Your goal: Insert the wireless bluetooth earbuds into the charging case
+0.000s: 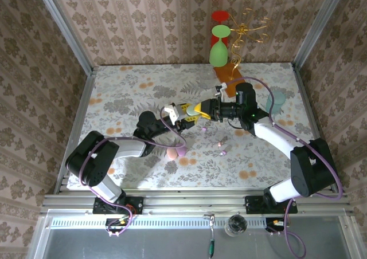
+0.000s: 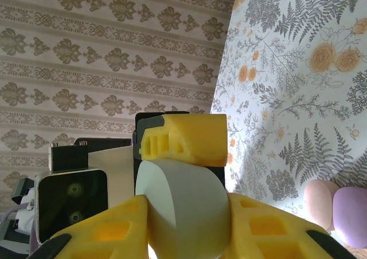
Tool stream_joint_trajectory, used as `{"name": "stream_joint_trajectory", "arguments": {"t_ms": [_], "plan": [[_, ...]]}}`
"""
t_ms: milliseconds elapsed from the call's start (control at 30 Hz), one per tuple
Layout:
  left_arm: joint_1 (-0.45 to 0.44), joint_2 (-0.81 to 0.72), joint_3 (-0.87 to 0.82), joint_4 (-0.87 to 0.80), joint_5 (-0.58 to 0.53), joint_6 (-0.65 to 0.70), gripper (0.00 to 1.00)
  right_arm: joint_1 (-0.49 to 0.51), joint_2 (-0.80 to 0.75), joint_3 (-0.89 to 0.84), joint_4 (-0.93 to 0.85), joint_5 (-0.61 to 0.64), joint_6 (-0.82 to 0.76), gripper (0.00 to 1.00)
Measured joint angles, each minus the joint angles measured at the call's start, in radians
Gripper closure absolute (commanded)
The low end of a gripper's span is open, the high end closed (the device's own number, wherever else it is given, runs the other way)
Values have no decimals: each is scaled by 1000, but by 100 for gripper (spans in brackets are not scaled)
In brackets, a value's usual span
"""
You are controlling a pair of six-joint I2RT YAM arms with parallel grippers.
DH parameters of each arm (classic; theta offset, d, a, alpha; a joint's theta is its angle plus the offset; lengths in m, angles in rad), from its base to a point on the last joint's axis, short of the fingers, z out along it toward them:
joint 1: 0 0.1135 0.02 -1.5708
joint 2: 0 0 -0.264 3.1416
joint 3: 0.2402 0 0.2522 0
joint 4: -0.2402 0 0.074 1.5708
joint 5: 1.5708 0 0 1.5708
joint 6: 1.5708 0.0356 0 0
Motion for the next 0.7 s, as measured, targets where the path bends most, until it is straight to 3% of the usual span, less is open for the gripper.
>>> {"name": "stream_joint_trajectory", "arguments": {"t_ms": [100,367,533,700], "plan": [[0,0,0,0,0,1,64,-3,0,0,-3,1,-22,89],[-2,0,0,-60,11,38,25,-35,0,-20,-27,59,-96,92],[-2,-33,-21,-123,16,57,12,-82,2,-42,-49,121,-127,92],[-7,-96,-72,-187,-7,73,5,-134,41,-52,-59,193,-145,92]]}}
